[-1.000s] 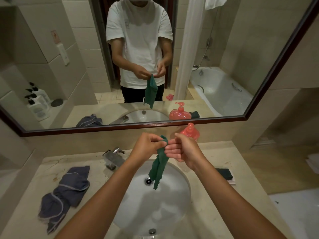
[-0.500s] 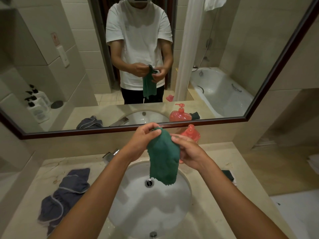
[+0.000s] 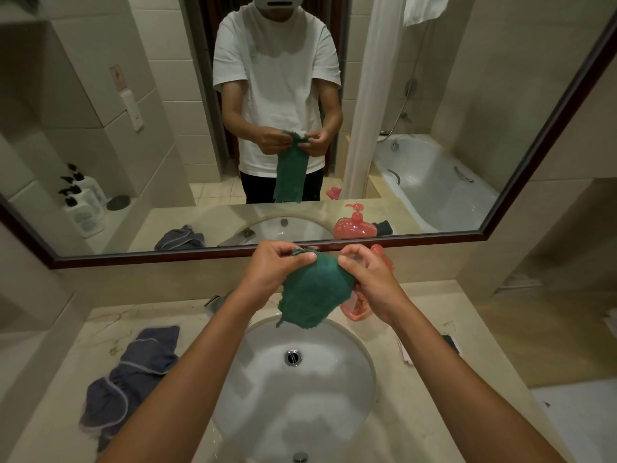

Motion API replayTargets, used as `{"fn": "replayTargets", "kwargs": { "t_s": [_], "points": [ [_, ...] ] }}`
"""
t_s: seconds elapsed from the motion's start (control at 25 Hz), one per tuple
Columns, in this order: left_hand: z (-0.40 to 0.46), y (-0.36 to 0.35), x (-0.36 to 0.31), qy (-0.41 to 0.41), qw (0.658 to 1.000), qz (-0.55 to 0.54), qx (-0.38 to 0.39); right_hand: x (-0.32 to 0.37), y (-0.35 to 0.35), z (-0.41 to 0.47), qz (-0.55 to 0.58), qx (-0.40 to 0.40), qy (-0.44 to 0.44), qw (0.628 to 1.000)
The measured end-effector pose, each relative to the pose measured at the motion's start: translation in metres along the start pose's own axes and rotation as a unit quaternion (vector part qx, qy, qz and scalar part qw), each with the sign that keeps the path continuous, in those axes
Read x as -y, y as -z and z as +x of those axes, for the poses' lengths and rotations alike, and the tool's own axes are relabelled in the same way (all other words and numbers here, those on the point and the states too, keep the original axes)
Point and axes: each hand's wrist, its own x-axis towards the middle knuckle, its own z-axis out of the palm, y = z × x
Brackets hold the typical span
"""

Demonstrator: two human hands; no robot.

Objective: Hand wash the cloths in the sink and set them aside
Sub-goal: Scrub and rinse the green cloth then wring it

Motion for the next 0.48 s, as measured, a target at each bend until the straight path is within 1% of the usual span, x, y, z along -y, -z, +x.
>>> {"fn": "replayTargets", "kwargs": {
  "t_s": [0.04,0.16,0.2,0.28,0.32,0.36,0.44,0.48],
  "points": [
    [0.0,0.0,0.0,-0.002,1.0,-0.008,0.006,-0.001,-0.001,-0.001,0.018,0.02,-0.02,0.999],
    [0.003,0.001,0.002,-0.006,0.999,-0.045,0.011,-0.004,-0.002,-0.007,-0.001,0.112,-0.061,0.992],
    [0.004,0.002,0.005,-0.003,0.998,-0.059,0.008,-0.004,-0.002,-0.008,0.016,0.128,-0.069,0.989],
    [0.003,-0.001,0.016,0.021,0.993,-0.118,0.02,0.0,-0.004,-0.01,0.09,0.125,-0.085,0.984],
    [0.0,-0.005,0.024,0.045,0.986,-0.151,0.05,0.002,-0.004,-0.008,0.125,0.115,-0.09,0.981],
    [-0.003,-0.01,0.032,0.079,0.976,-0.177,0.098,0.005,-0.004,-0.006,0.149,0.103,-0.092,0.979],
    [-0.011,-0.02,0.046,0.146,0.946,-0.203,0.204,0.011,-0.002,0.0,0.174,0.075,-0.095,0.977],
    [-0.015,-0.025,0.052,0.161,0.933,-0.209,0.244,0.014,-0.001,0.003,0.188,0.061,-0.093,0.976]
  ]
}}
